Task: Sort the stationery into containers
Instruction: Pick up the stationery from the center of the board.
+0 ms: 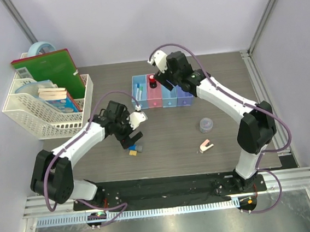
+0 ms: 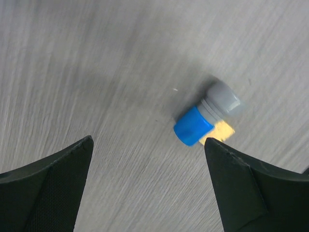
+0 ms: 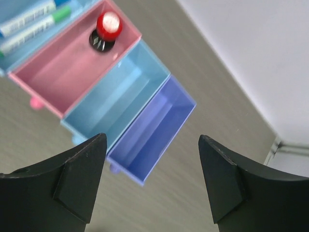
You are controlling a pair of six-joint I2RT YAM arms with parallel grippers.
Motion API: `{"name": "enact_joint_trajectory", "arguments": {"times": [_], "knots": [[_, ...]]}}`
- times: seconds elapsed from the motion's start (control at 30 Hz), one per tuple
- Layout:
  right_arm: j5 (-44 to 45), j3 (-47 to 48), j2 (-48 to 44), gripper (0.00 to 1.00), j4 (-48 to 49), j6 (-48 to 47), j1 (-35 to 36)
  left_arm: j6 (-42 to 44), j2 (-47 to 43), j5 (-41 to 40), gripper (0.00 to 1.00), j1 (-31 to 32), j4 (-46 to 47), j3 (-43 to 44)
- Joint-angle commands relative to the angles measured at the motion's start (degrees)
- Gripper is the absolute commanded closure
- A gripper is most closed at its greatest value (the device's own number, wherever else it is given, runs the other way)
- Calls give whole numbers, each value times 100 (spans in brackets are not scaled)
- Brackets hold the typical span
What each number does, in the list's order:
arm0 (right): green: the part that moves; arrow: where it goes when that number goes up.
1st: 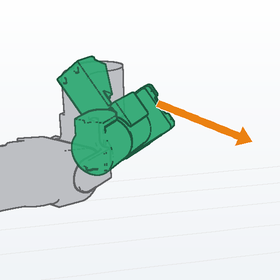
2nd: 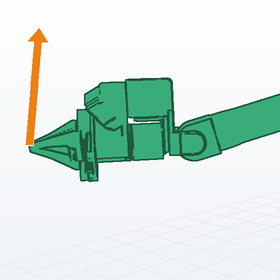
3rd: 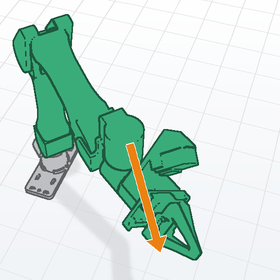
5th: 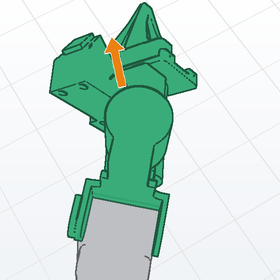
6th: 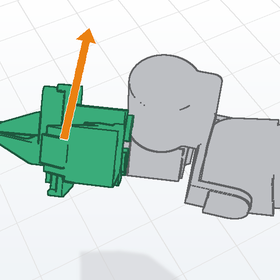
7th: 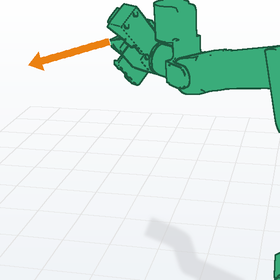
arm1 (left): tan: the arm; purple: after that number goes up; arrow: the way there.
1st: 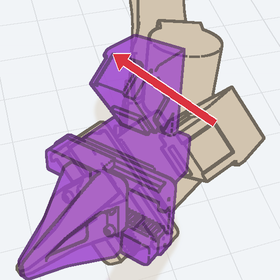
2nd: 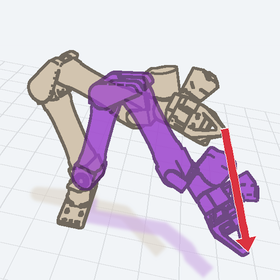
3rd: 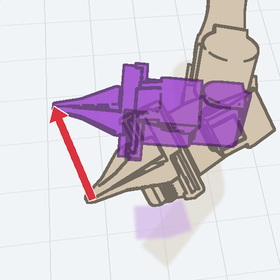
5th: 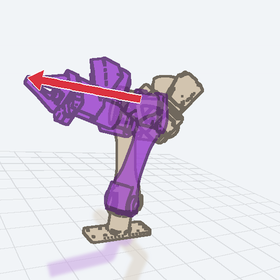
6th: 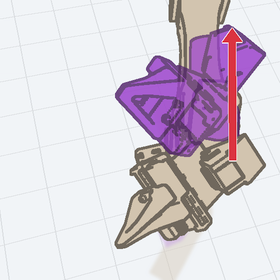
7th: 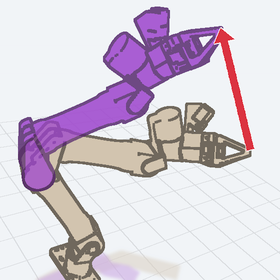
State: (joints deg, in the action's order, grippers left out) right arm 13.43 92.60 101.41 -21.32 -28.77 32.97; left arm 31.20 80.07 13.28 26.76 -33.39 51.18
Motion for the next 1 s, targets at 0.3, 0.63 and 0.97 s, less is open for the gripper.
{"name": "enact_joint_trajectory", "arguments": {"times": [0.3, 0.63, 0.97], "knots": [[204, -1139, -1123, 18, -4, 285, -177, 2584, 465, 1053, 6, -180, -994, 577], [72, -1121, -1220, 18, -21, 425, -318, 2918, 1159, 1256, 12, -189, -1276, 815], [-95, -1033, -1264, 18, -170, 443, -361, 2786, 1134, 1422, 14, -189, -1205, 806]]}}
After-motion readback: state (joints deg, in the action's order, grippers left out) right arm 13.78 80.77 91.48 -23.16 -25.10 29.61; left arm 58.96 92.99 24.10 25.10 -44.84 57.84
